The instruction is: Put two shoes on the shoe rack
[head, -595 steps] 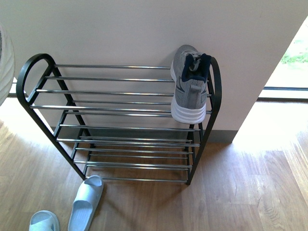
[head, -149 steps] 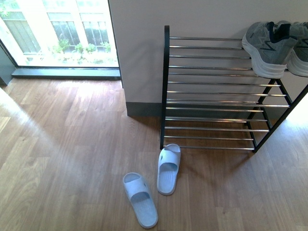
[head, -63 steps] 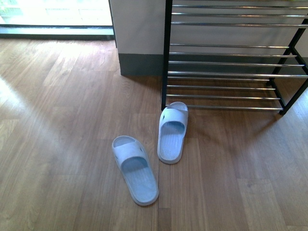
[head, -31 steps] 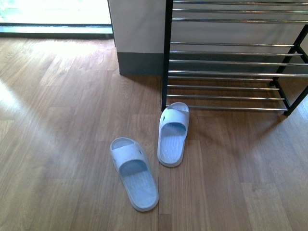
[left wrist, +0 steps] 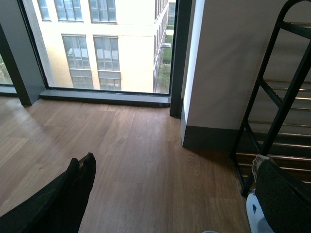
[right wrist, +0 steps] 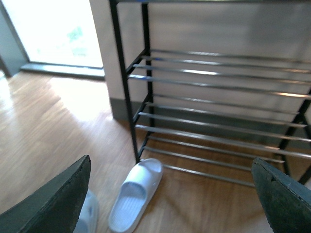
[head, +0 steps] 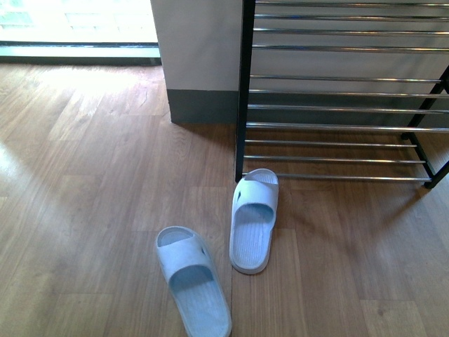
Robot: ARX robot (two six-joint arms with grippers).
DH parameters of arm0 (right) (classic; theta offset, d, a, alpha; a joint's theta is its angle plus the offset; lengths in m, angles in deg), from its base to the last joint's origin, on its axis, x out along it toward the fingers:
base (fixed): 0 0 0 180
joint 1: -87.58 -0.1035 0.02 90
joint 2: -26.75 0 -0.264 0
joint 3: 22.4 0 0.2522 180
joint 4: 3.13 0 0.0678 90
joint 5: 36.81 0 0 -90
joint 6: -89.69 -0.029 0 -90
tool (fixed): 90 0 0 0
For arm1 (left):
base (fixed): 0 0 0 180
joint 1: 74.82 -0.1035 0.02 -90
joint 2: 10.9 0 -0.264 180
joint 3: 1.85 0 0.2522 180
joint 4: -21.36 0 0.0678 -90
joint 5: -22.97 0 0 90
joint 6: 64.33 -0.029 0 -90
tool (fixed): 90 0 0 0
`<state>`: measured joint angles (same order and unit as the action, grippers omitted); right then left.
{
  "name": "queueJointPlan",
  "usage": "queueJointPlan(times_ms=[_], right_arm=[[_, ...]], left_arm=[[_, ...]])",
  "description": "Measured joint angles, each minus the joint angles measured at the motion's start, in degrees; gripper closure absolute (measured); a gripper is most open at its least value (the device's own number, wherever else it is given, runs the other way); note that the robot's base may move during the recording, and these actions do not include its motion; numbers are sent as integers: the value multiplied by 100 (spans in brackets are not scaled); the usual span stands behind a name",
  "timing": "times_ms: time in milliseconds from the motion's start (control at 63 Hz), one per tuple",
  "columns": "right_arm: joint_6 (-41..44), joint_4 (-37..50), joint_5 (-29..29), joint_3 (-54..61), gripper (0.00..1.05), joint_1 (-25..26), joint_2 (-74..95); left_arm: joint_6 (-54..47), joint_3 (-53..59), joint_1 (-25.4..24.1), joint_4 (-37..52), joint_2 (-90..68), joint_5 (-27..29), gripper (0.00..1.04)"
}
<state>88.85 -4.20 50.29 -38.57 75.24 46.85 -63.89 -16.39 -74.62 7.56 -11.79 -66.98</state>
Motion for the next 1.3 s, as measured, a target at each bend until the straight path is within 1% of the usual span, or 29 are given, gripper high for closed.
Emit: queueJointPlan(times_ms=[32,95,191,254,302,333,524,699,762,857,1000,1111,1191,1302], right_arm=[[-109,452,122,-125,9,-376,817],[-216,1080,107,-422,9,-833,2127],[-232,2190,-13,-1327,9,-1550,5051],[-179,2527,-7,-1921,9,-1768,6677],[-55,2612,42,-2520,9,-1886,8015],[20,2610,74,-2824,9,-1928,8612],[201,2302,116,-4391,9,-1991,10909],[151,2022,297,-5694,9,-2000,12345],[83,1952,435,-6151,9,-2015,12780],[-50,1902,813,-6891,9,-2011,13427],[-254,1829,1478,-7737,9,-1880,14063],[-273,1740,1875,-8209,9,-1722,14380],[-284,1670,1998,-8454,9,-1615,14528],[-352,1484,1978,-8749,9,-1552,14666]], left_arm=[[-2,0,0,0,0,0,9],[0,0,0,0,0,-2,9],[-2,0,0,2,0,0,9],[-2,0,0,2,0,0,9],[-2,0,0,0,0,-2,9],[-2,0,0,0,0,-2,9],[-2,0,0,0,0,-2,9],[-2,0,0,2,0,-2,9],[-2,0,0,2,0,0,9],[-2,0,0,0,0,0,9],[-2,0,0,2,0,0,9],[-2,0,0,2,0,0,9],[-2,0,0,2,0,-2,9],[0,0,0,2,0,-2,9]])
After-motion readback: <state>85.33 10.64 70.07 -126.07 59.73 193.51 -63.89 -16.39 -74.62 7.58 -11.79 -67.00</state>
